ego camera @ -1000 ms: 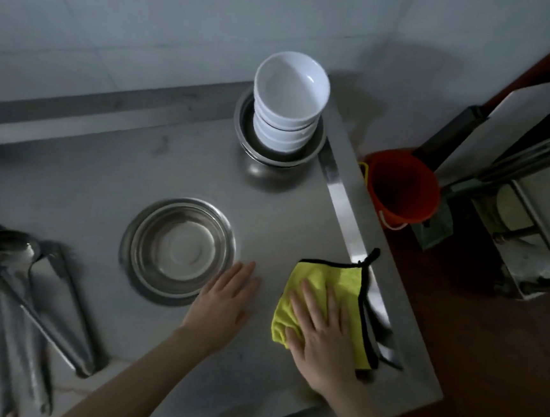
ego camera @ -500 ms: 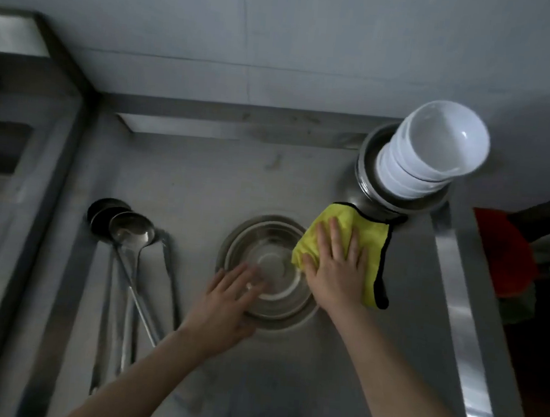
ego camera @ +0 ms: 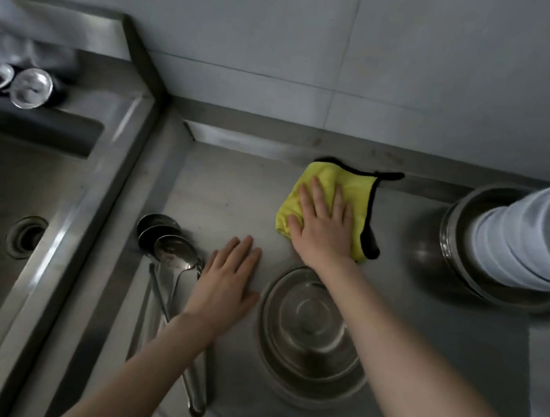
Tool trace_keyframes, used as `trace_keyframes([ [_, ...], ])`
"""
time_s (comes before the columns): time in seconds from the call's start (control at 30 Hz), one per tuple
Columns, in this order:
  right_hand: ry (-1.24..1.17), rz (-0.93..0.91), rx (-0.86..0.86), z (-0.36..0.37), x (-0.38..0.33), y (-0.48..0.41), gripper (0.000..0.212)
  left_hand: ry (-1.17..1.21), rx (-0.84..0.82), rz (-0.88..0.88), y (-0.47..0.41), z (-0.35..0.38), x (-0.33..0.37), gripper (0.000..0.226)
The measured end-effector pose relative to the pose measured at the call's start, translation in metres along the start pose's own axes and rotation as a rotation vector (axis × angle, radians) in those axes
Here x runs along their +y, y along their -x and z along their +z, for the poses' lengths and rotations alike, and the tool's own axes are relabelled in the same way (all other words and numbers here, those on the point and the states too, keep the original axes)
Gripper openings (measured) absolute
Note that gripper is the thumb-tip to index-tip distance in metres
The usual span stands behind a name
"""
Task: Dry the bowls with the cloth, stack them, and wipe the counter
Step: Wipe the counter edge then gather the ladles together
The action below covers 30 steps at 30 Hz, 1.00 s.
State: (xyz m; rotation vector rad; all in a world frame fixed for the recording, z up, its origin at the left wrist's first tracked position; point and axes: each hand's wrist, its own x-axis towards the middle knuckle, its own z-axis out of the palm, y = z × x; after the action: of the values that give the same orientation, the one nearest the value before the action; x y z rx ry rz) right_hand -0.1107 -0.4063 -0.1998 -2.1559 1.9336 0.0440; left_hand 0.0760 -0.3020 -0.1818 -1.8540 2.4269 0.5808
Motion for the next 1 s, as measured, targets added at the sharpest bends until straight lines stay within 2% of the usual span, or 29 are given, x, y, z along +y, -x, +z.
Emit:
trace_keyframes([
  [0.13,0.026,-0.233,-0.014,0.01,-0.035,0.01,0.064,0.019,0.019,-0.038,0.005,0.001,-0.014,0.078],
  [0.27,0.047,-0.382,-0.015,0.012,-0.017,0.053,0.062,0.094,0.068,-0.078,0.011,0.002,-0.017,0.071],
  [0.4,0.085,-0.357,-0.014,0.005,0.03,0.087,0.064,0.113,0.079,-0.102,0.011,0.001,-0.011,0.065],
  [0.53,0.076,-0.216,-0.062,-0.005,0.045,0.06,0.061,0.094,0.096,-0.086,0.006,-0.004,-0.008,0.061],
  [0.67,0.02,-0.126,-0.093,-0.007,0.002,0.023,0.065,0.105,0.231,0.005,0.012,-0.016,-0.014,0.048],
  [0.83,0.026,-0.245,-0.128,-0.003,-0.065,-0.007,0.068,0.123,0.359,-0.06,0.029,-0.037,-0.043,0.044],
  [1.0,0.016,-0.33,-0.161,0.001,-0.122,-0.036,0.064,0.127,0.397,-0.077,0.046,-0.045,-0.074,0.04],
])
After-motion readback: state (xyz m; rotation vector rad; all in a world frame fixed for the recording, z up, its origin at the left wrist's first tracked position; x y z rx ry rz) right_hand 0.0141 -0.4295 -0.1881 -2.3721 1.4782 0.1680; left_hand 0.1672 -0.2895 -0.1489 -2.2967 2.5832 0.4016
